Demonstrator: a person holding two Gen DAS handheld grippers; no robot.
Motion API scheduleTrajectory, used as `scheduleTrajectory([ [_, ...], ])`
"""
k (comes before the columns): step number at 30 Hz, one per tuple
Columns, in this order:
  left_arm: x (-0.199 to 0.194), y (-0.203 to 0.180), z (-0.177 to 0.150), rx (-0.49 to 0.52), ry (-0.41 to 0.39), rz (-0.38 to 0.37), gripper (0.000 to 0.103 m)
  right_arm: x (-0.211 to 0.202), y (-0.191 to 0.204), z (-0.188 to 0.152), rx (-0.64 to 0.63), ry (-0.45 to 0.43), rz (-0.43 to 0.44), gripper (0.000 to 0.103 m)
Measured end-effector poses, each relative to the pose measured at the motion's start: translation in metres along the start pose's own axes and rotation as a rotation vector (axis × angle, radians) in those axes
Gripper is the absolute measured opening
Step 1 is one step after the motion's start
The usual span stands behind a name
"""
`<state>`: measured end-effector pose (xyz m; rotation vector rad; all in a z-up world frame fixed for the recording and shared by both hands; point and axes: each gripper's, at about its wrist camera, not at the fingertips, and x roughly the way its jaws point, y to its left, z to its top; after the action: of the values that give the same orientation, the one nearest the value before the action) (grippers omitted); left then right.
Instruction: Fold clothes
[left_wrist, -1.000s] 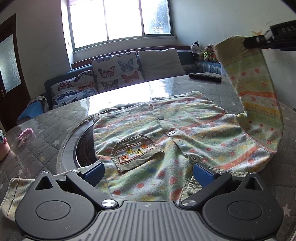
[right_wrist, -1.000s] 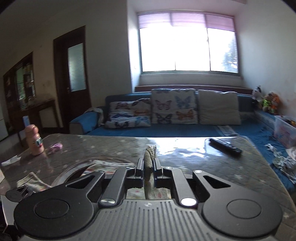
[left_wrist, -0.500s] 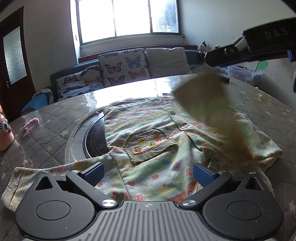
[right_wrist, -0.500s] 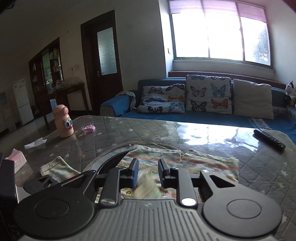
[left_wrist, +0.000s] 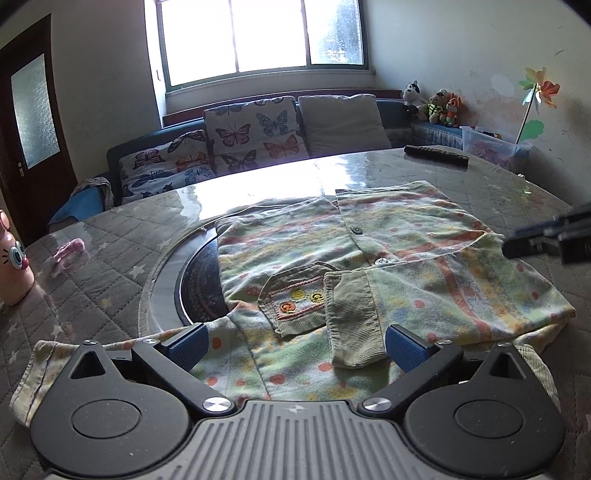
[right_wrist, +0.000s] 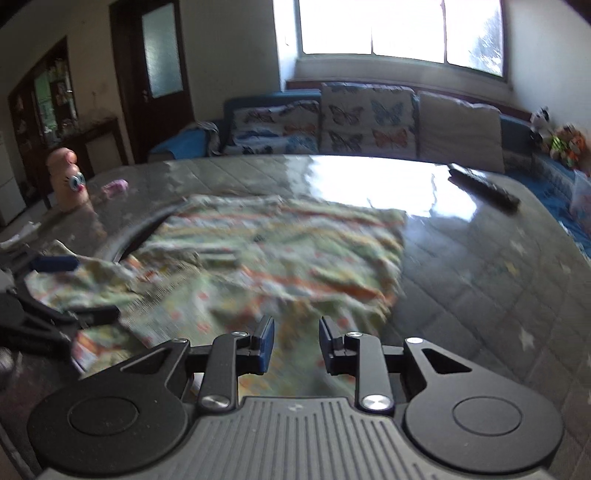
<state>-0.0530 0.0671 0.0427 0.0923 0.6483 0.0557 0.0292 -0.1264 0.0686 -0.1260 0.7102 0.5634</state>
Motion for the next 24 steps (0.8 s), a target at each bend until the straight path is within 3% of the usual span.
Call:
scheduleTrajectory([
  [9, 0.009, -0.011, 0.009, 0.014, -0.001, -0.004, 0.103, 0.006, -0.032, -0.03, 0.058, 0.065, -0.063, 0.027],
  [16, 0.017, -0.011, 0.01, 0.002, 0.015, 0.005, 0.103, 0.009, -0.023, -0.004, 0.047, -0.014, -0.031, 0.027],
  [24, 0.016, -0.007, 0.004, 0.001, 0.022, 0.021, 0.103, 0.041, -0.027, 0.0, 0.059, 0.012, -0.041, 0.027],
])
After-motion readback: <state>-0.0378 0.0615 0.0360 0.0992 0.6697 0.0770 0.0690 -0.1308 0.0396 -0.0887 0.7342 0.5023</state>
